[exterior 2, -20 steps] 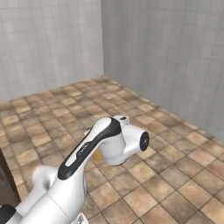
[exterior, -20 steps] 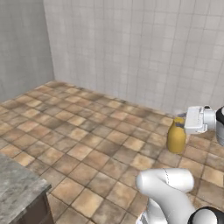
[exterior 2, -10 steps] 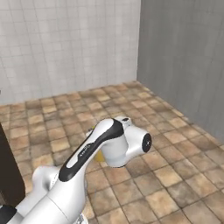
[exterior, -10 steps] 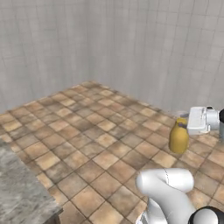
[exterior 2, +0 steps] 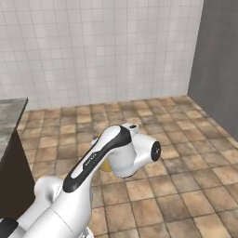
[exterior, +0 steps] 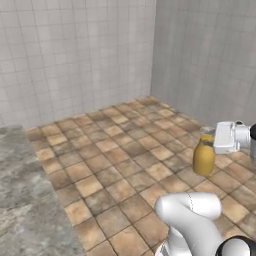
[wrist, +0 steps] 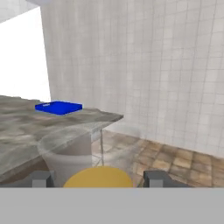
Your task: There is a tray on the dining counter. Grab the cup, mug, and pitcher and place them on the tray. The pitcher may be placed next to the tray if it cannot fit the tray.
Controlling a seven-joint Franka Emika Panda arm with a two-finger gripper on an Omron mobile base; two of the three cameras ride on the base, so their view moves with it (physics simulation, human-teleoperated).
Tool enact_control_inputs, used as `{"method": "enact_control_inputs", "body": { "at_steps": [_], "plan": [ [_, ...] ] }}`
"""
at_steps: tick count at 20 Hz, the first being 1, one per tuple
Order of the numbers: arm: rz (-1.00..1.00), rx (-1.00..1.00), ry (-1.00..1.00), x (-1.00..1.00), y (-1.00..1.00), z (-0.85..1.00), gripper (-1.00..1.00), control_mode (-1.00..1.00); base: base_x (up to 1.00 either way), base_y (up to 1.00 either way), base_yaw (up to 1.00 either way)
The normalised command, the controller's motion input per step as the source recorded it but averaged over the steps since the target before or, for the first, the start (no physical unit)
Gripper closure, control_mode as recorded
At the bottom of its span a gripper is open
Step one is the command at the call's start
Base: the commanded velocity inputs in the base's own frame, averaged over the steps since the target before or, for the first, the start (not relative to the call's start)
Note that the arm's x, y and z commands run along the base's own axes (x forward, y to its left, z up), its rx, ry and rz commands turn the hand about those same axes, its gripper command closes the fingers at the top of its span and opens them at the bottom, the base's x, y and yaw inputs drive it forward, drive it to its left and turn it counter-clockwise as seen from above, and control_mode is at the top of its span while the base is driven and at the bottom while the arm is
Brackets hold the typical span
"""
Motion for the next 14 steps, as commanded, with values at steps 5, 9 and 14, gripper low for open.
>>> {"method": "enact_control_inputs", "body": {
  "at_steps": [5,9,14],
  "plan": [
    [0.0,0.0,0.0,0.0,0.0,0.0,1.0,1.0,0.85,-0.21,0.18],
    [0.0,0.0,0.0,0.0,0.0,0.0,1.0,1.0,0.83,-0.24,0.16],
    [0.0,0.0,0.0,0.0,0.0,0.0,1.0,1.0,0.83,-0.24,0.17]
  ]
}}
